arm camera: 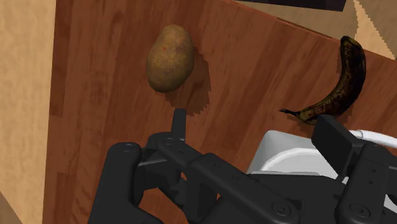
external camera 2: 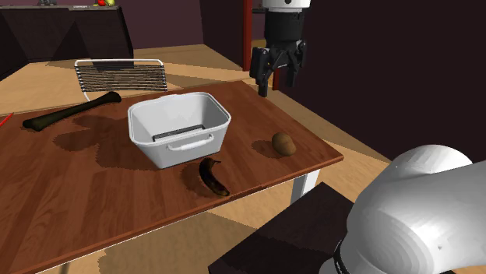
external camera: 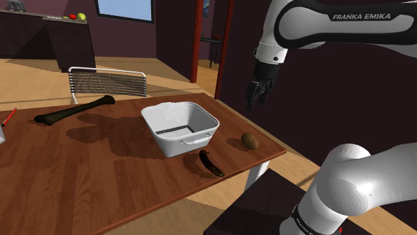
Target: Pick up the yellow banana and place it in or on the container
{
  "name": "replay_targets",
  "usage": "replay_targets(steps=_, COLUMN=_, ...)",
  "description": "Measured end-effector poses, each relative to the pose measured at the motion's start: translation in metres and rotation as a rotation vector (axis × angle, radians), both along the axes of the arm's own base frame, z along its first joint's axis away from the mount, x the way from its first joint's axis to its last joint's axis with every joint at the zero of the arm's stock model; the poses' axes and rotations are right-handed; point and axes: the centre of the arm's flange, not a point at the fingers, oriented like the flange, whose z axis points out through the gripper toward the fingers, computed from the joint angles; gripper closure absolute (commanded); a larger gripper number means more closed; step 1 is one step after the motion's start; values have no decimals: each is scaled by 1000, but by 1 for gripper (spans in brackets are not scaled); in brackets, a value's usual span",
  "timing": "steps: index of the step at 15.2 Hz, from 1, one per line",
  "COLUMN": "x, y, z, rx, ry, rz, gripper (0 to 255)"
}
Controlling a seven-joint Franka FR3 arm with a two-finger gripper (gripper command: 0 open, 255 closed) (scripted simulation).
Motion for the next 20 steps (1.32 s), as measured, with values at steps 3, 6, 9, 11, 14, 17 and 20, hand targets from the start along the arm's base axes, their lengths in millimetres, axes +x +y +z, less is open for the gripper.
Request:
replay_targets(steps=3, x=5, y=11, z=-11, rx=1, ry=4, rz=14, gripper=0)
replay_targets(steps=6, x=11, y=39, z=-34, rx=3, ry=14, rz=46, gripper=0)
replay_targets(steps=9, x=17, y=68, z=-60, rx=6, ry=25, rz=78, gripper=0)
replay_targets(steps=11, x=22, y=90, z=-75, rx=8, ry=32, rz=101, gripper=0)
replay_targets(steps=14, x=24, y=116, z=-102, rx=11, ry=41, rz=134, gripper=0)
replay_targets(steps=17, x=27, y=147, z=-129, rx=14, ry=51, rz=167, gripper=0)
replay_targets(steps=20, x=30, y=176, z=-155, rx=17, ry=61, rz=201, gripper=0)
